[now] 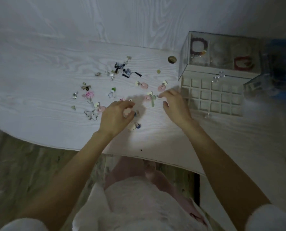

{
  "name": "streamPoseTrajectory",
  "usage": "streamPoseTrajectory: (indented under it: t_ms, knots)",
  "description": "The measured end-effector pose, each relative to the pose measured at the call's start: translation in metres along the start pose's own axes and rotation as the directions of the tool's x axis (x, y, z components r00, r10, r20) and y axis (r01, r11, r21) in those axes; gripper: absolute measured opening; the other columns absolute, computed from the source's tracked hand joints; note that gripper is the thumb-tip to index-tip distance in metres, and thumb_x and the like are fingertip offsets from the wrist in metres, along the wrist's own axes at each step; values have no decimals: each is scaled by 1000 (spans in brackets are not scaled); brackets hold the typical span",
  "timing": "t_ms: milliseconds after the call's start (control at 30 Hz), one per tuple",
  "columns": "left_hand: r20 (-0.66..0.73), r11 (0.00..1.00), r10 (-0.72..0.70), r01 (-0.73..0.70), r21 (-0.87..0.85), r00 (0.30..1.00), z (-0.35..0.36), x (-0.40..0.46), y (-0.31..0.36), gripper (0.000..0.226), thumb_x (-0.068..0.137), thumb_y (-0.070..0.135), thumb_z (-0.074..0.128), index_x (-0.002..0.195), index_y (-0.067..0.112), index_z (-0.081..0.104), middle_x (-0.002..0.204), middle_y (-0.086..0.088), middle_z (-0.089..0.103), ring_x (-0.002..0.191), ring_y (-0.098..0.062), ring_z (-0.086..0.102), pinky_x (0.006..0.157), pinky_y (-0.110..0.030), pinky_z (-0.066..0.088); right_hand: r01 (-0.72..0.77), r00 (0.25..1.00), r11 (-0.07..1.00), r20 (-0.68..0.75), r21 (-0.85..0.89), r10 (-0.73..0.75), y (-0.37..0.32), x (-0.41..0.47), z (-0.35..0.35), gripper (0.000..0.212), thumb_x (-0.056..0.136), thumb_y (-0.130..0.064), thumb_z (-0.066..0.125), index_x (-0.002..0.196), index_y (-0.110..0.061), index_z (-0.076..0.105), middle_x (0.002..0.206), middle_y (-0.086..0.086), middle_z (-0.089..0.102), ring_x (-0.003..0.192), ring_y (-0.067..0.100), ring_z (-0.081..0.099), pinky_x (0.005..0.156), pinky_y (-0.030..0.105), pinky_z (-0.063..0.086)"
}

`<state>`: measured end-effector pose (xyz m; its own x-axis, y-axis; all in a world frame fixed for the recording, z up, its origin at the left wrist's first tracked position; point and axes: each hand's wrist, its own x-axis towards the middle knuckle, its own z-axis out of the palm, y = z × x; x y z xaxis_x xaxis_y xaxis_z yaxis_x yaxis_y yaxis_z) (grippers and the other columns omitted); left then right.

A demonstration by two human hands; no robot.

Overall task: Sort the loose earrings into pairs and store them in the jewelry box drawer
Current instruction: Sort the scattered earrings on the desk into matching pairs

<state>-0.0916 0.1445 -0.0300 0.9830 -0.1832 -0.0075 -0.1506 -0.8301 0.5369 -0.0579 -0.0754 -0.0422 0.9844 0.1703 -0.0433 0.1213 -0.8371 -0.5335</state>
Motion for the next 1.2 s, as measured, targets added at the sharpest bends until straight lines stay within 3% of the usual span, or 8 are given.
streamPoseTrajectory:
  t_ms: [167, 267, 467, 600, 733, 833, 967, 1200]
  knots:
    - [131, 1000, -12, 11, 13, 991, 38, 57, 9, 37, 89, 22, 56, 124, 9, 54, 116, -17, 59, 103, -36, 53, 79, -40, 43, 11, 996, 978, 90, -210, 8, 2, 59, 8, 52, 76, 19, 48, 122, -4, 56, 135, 14, 49, 126, 30, 42, 104, 32, 34]
    - [159, 999, -42, 39, 25, 986, 55, 74, 12, 37, 91, 19, 48, 126, 7, 50, 112, -22, 57, 99, -38, 52, 73, -38, 38, 4, 995, 954, 99, -298, 27, -3, 59, 9, 49, 78, 17, 45, 119, -6, 58, 128, 12, 56, 120, 29, 46, 92, 32, 38]
    - [138, 998, -29, 35, -44, 990, 48, 83, 0, 32, 88, 16, 51, 119, 10, 58, 111, -15, 60, 97, -32, 56, 76, -37, 43, -23, 1000, 933, 3, -359, 26, 1, 38, 20, 14, 85, -3, 56, 96, -5, 64, 96, 16, 65, 91, 35, 56, 71, 38, 47]
    - [135, 999, -44, 45, 1, 990, 46, 82, -5, 26, 87, 14, 52, 109, 6, 63, 102, -18, 60, 92, -35, 55, 69, -37, 41, -28, 997, 936, -82, -352, -1, 0, 26, 24, 26, 82, -5, 63, 108, -8, 62, 95, 15, 67, 83, 34, 62, 62, 35, 52]
    - [124, 996, -75, 68, 59, 989, 52, 78, -4, 21, 88, 13, 53, 101, 2, 65, 101, -20, 58, 95, -36, 52, 73, -39, 40, 28, 1000, 947, -4, -321, -31, 5, 22, 26, 24, 75, 6, 60, 93, -9, 67, 90, 12, 65, 81, 33, 60, 56, 31, 46]
    - [85, 990, -118, 111, 84, 989, 55, 75, 4, 24, 91, 15, 50, 108, 4, 63, 104, -20, 59, 97, -36, 51, 73, -37, 37, 55, 998, 948, 57, -315, -39, 8, 17, 26, 31, 75, 10, 55, 101, -4, 66, 97, 17, 64, 91, 37, 58, 65, 39, 49]
    - [34, 988, -130, 127, 87, 991, 58, 70, 12, 23, 91, 15, 51, 104, 2, 64, 99, -21, 60, 93, -36, 53, 67, -36, 36, 68, 990, 945, 137, -319, -25, 12, 15, 24, 36, 87, 4, 47, 121, -5, 56, 118, 17, 55, 111, 35, 47, 89, 43, 44]
    - [27, 980, -86, 79, 182, 996, 63, 33, 32, 19, 88, 18, 58, 92, 2, 68, 90, -19, 63, 93, -35, 51, 72, -41, 43, 26, 990, 979, 140, -200, 2, 10, -33, 27, 29, 90, -9, 50, 117, -1, 54, 118, 17, 52, 108, 34, 49, 81, 41, 48]
